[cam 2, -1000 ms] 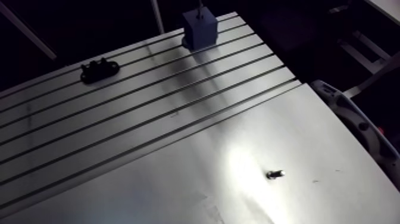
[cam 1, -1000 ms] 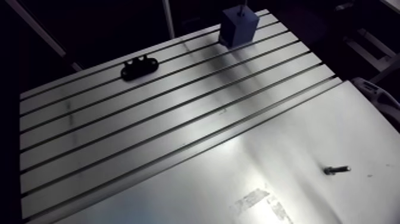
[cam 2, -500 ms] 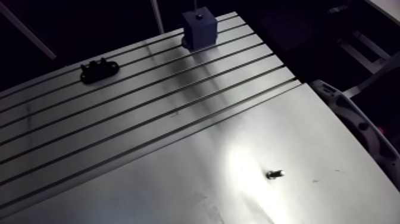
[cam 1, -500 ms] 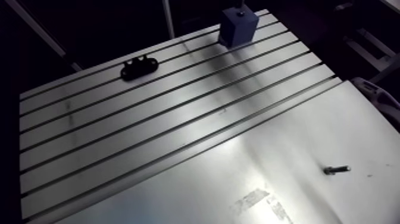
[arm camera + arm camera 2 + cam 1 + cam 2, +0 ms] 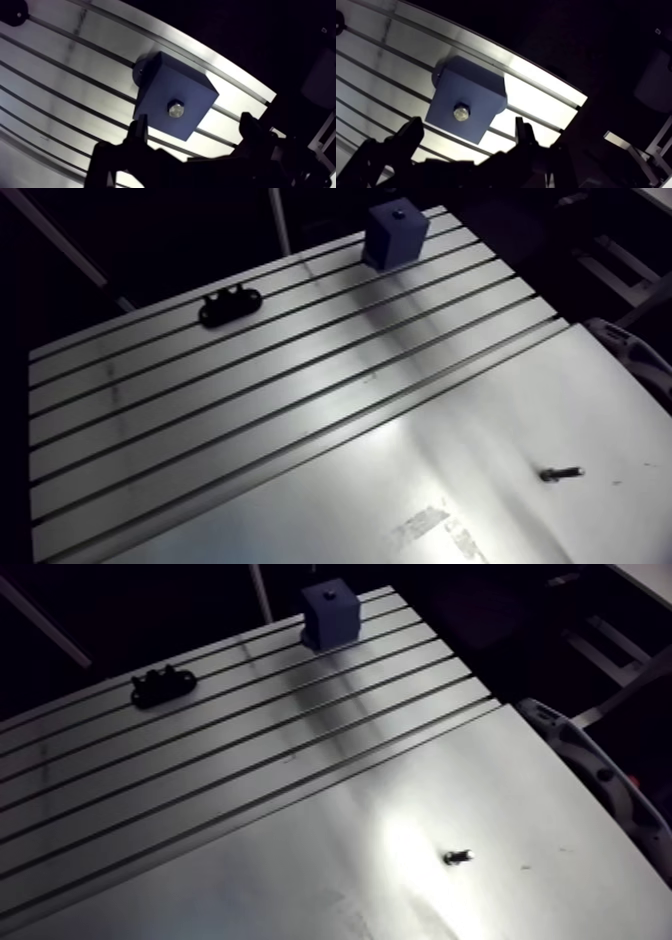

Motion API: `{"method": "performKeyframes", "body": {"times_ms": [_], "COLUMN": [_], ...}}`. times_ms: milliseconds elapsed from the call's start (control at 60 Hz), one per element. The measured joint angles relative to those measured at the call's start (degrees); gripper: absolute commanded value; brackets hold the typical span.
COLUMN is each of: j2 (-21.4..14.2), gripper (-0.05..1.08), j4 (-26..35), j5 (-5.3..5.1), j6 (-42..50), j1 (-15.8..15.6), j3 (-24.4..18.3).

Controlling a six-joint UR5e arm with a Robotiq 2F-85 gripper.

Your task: Pick up the M10 bolt and insert it into the hex recess until seated.

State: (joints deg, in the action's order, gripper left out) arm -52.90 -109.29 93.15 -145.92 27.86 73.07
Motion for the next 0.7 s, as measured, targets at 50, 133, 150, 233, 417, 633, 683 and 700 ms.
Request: {"method": "performKeyframes", "body": {"times_ms": [50, 133, 150, 233, 417, 633, 683, 700], "j2": [-0.14, -0.42, -0.49, -1.17, -2.21, -1.55, -1.28, -1.19], "gripper": [0.05, 0.25, 0.25, 0.58, 1.04, 1.07, 1.07, 1.07], "j4": [0.0, 0.08, 0.12, 0.61, 3.3, 8.65, 9.39, 9.6], "j5": [-0.2, -0.39, -0.41, -0.4, -0.22, -0.45, -0.42, -0.4], "j6": [1.29, 3.72, 4.22, 7.83, 17.53, 25.67, 27.04, 27.46], "j1": [0.05, 0.11, 0.12, 0.15, 0.13, 0.15, 0.15, 0.15], "j3": [0.02, -0.01, -0.03, -0.17, -1.44, -3.89, -4.24, -4.34]}}
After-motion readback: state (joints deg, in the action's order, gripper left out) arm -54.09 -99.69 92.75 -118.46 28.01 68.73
